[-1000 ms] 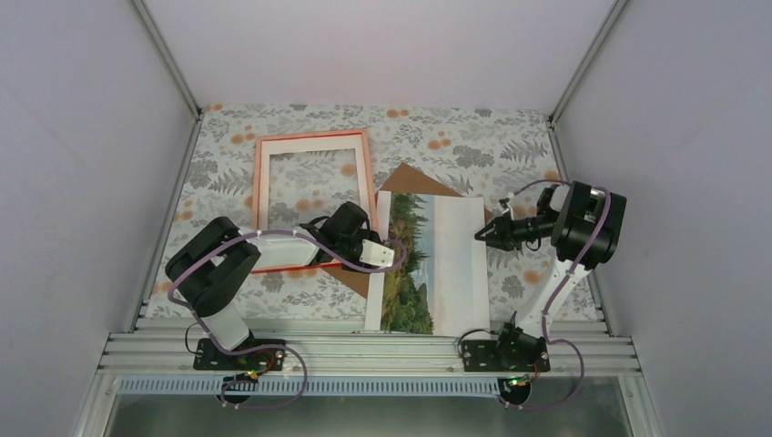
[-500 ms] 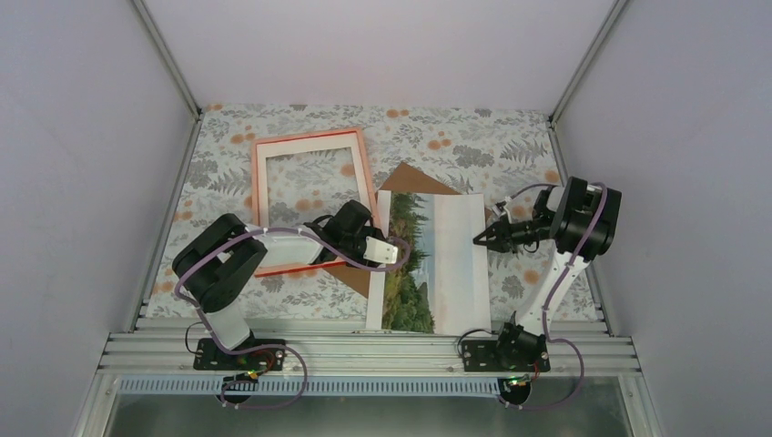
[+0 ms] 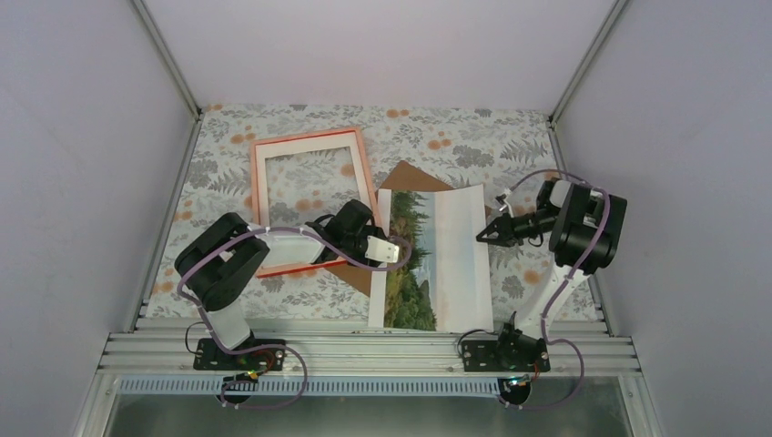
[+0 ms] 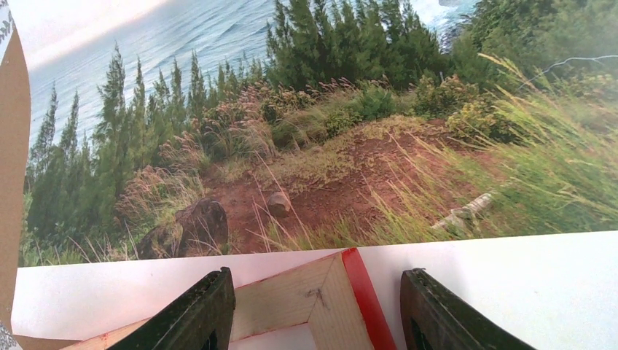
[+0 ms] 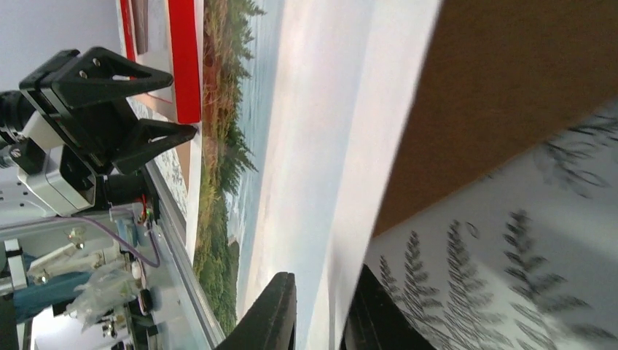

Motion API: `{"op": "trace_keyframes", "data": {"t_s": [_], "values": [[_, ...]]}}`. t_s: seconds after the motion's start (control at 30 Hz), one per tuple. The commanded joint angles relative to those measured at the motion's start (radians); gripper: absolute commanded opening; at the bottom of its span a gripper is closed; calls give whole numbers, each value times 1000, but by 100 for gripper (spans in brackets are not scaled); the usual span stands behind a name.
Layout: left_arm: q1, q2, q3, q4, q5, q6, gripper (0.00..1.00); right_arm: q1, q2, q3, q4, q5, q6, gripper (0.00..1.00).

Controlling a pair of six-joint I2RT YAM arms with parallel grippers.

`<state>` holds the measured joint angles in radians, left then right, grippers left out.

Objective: Put the photo into the frame

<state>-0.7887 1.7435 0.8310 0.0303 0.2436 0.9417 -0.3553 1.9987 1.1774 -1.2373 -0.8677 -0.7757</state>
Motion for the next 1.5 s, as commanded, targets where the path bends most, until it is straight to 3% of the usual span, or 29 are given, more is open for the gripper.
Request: {"op": "trace_keyframes", "data": {"t_s": [0.0,0.17,0.3,0.37,0.43,0.67,0.83,0.9,1.07,1.27,1.47], "values": [[-1,48,-1,-44,-30,20,57,81,14,2,1,-13,-31,18],[-1,54,2,-42,-30,29,57,139,79,26,72,-41,32,29],[0,50,0,-39,-31,30,57,148,120,43,76,-82,53,30],[0,43,-1,-38,-33,22,58,149,120,49,92,-83,78,22],[3,27,7,-46,-35,9,59,147,92,55,118,-77,104,5],[78,-130,130,-168,38,-124,78,137,-162,62,244,-71,128,4],[191,-208,305,-275,112,-258,100,137,-319,71,302,-70,94,4],[238,-202,395,-321,148,-277,100,139,-398,69,328,-77,74,4],[318,-96,572,-380,334,-289,100,165,-493,58,378,-92,29,4],[321,89,604,-222,546,-235,100,190,-479,50,333,-91,-29,4],[330,382,899,-398,683,-180,97,200,-521,34,342,-65,-46,4]]}}
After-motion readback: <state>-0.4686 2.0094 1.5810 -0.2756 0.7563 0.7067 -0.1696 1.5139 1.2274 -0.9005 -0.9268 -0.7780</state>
